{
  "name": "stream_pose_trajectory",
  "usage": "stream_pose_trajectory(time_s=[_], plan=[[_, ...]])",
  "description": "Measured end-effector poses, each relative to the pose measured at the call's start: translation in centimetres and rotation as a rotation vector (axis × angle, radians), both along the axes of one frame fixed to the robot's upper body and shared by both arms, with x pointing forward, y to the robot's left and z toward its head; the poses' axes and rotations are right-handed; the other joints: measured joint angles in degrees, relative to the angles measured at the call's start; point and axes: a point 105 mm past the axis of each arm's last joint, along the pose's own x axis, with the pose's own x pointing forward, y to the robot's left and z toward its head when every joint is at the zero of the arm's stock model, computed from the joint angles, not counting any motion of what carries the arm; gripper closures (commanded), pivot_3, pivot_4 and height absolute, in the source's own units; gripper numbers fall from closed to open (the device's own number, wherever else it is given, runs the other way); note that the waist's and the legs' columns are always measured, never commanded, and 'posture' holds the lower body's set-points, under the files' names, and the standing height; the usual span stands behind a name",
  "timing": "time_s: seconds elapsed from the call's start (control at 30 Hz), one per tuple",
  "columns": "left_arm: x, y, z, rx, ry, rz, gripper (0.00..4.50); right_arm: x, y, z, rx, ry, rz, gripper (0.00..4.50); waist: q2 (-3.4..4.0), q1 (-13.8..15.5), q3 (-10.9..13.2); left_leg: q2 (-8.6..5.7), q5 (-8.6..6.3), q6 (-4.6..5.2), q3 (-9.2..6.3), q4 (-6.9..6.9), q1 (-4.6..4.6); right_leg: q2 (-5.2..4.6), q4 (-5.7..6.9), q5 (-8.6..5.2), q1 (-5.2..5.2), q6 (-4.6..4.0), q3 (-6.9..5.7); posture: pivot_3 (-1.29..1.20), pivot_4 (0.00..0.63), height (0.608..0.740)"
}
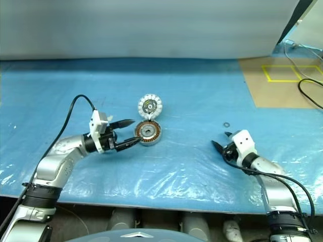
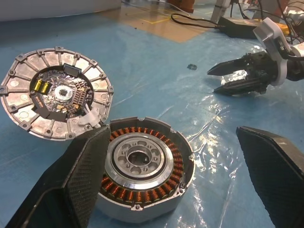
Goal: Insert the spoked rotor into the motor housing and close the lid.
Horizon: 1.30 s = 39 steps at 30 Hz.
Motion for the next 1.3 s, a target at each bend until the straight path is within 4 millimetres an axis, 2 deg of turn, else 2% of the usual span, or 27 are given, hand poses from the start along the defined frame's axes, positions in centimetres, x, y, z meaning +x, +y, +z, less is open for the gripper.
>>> stream_pose_trajectory(time_s=[0.33,0.63,0.87,1.07,1.13,1.3], plan=[[-0.2,-0.2,-0.4,-0.018,0.013,0.002,0.00,-0.2,0.2,0.2,0.023,0.041,0.008,1.25,0.00,-0.01,0.00,-0.02,-0.02,0.04,-0.01,0.10,-0.08,-0.03,-0.01,0.00,-0.01,0.00,-0.03,0.00,0.150,0.740],[-0.7,-0.5,-1.2,-0.036,0.034,0.017,0.00,0.9,0.7,2.0,0.011,0.023,0.003,1.25,0.00,-0.12,0.01,-0.02,-0.02,0.04,-0.02,0.10,-0.12,-0.04,-0.01,0.00,-0.04,0.00,-0.03,0.00,0.150,0.740],[-0.8,-0.9,-0.8,-0.043,0.020,0.030,0.00,2.3,0.0,3.8,0.031,-0.002,-0.056,1.25,0.02,0.00,0.01,-0.02,-0.02,0.04,-0.01,0.10,-0.13,-0.04,-0.01,0.00,-0.05,0.00,-0.03,0.00,0.150,0.740],[-0.7,-1.1,-0.7,-0.043,0.026,0.036,0.00,4.3,-2.4,6.0,0.066,-0.055,-0.208,1.25,0.02,-0.03,0.02,-0.03,0.02,-0.01,0.01,0.10,-0.13,-0.03,0.00,0.00,-0.06,0.00,-0.03,0.00,0.150,0.740],[-0.7,-1.1,-0.6,-0.044,0.026,0.039,0.00,4.6,-3.0,5.9,0.073,-0.046,-0.241,1.25,0.02,-0.03,0.02,-0.03,0.02,-0.02,0.01,0.10,-0.14,-0.02,0.00,0.00,-0.05,0.00,-0.03,0.00,0.150,0.740],[-0.7,-1.1,-0.7,-0.048,0.028,0.040,0.00,4.6,-3.3,4.1,0.098,0.015,-0.267,1.25,0.02,-0.01,0.02,-0.04,0.03,0.00,0.02,0.11,-0.25,-0.03,0.00,0.01,-0.14,0.00,-0.03,0.00,0.150,0.740]])
